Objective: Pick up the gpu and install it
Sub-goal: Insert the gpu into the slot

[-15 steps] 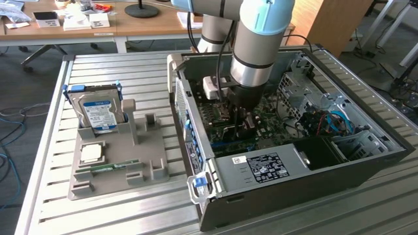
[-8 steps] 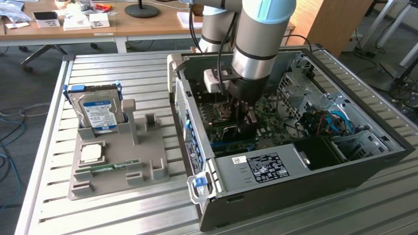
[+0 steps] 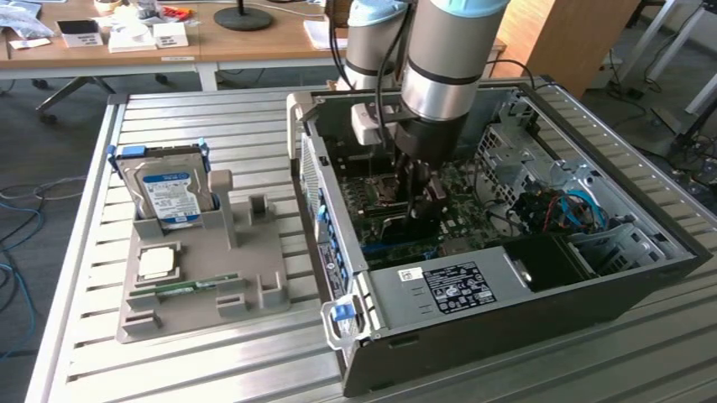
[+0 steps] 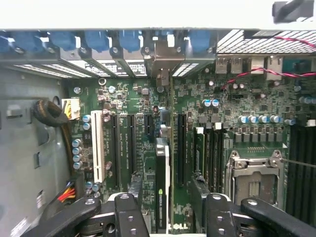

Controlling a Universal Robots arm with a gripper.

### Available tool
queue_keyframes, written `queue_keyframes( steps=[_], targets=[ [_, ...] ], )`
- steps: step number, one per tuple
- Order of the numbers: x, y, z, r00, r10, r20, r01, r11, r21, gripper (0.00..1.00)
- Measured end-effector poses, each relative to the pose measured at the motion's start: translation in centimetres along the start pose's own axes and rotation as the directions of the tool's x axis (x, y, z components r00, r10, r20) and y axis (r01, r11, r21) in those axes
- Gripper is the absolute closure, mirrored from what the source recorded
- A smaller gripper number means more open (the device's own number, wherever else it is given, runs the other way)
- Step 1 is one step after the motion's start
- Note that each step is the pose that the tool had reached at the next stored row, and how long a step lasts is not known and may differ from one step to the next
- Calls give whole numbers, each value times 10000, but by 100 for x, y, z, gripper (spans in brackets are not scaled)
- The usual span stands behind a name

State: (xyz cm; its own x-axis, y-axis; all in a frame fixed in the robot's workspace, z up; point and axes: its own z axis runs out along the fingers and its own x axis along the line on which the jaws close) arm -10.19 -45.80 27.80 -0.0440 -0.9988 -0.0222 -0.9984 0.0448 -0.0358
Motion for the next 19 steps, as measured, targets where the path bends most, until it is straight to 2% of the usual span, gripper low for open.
queue_keyframes(
  steps=[9, 19],
  targets=[
    [-5, -8, -232, 10000, 0, 0, 0, 10000, -1, 48],
    [-7, -12, -329, 10000, 1, 4, -1, 10000, -1, 48]
  ],
)
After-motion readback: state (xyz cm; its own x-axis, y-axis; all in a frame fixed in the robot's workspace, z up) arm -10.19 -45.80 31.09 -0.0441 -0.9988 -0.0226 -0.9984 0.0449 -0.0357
